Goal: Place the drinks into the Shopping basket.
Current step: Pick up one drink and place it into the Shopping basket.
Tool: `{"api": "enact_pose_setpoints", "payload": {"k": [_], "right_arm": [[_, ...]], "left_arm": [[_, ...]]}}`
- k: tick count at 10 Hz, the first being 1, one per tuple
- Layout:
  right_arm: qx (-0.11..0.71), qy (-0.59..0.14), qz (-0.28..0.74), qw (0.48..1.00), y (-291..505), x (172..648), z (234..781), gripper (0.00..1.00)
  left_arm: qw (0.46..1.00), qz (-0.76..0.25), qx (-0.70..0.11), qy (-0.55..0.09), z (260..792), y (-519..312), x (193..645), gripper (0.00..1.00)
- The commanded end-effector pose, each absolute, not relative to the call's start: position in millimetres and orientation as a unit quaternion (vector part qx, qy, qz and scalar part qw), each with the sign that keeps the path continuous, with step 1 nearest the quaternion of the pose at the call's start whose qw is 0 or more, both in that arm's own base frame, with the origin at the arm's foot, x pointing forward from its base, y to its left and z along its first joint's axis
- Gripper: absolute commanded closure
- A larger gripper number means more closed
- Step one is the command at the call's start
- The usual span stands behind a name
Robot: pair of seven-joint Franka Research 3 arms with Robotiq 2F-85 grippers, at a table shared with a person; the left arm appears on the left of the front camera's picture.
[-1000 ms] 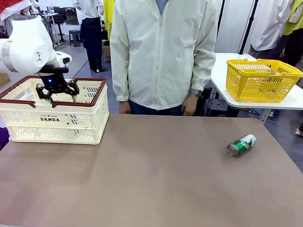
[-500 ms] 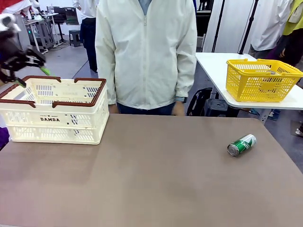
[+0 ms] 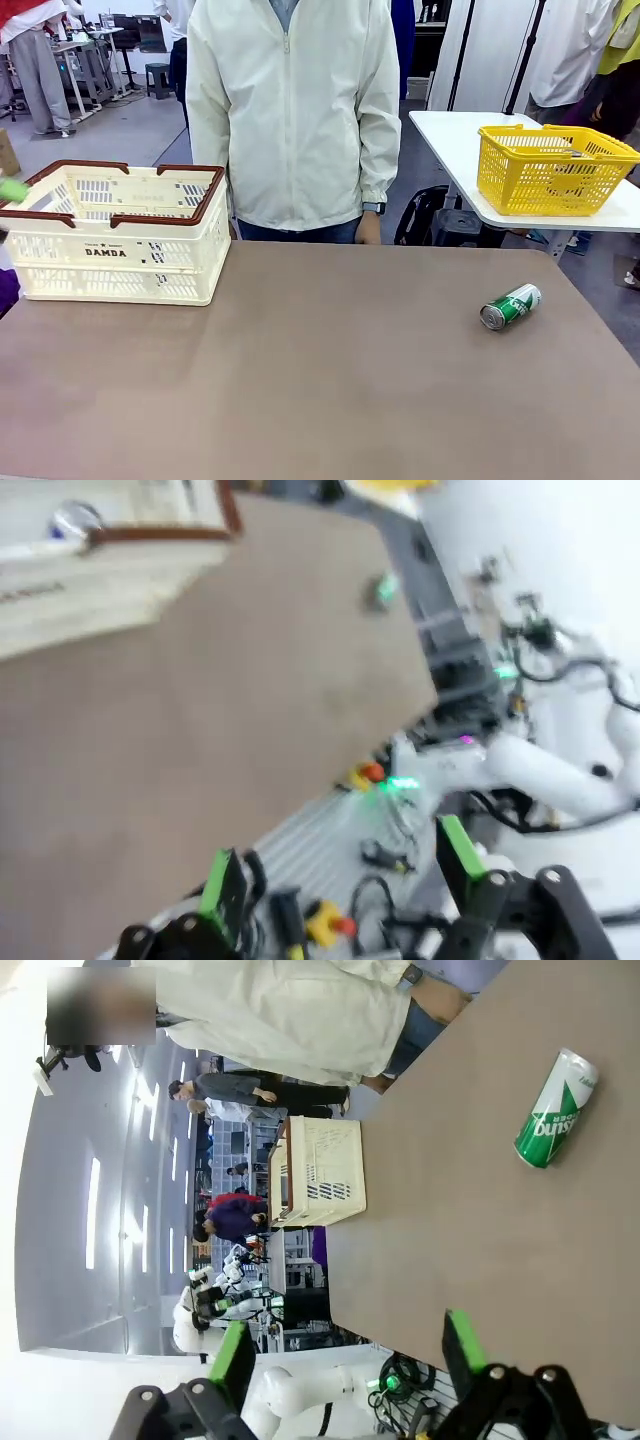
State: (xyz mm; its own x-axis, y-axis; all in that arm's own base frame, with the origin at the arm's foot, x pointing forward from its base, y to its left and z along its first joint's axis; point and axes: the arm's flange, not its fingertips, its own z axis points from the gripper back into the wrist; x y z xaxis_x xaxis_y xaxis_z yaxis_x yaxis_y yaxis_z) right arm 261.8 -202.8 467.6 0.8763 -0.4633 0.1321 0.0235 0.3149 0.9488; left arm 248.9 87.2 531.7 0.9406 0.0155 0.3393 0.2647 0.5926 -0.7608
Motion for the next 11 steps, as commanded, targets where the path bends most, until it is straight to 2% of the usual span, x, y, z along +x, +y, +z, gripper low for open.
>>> {"api": "enact_pose_setpoints", "payload": {"k": [1, 2, 3, 4, 11], "right_arm": [[0.571, -0.19, -0.156, 0.783, -200, 262, 473, 0.0], [0.571, -0.19, -0.156, 0.783, -200, 262, 473, 0.0], [0.571, -0.19, -0.156, 0.783, -200, 262, 473, 0.0], [0.571, -0.19, -0.156, 0.783, -200, 262, 473, 0.0], [0.571, -0.19, -0.156, 0.783, -200, 262, 473, 0.0]], "left_arm": [[0.855, -0.097, -0.506, -0.065, 490, 118, 238, 0.0], [0.824, -0.05, -0.563, -0.04, 462, 129, 251, 0.0], [0.816, 0.014, -0.577, -0.019, 436, 132, 265, 0.0], [0.837, -0.086, -0.534, -0.084, 493, 116, 229, 0.0], [0.837, -0.086, -0.534, -0.084, 493, 116, 229, 0.0]]}}
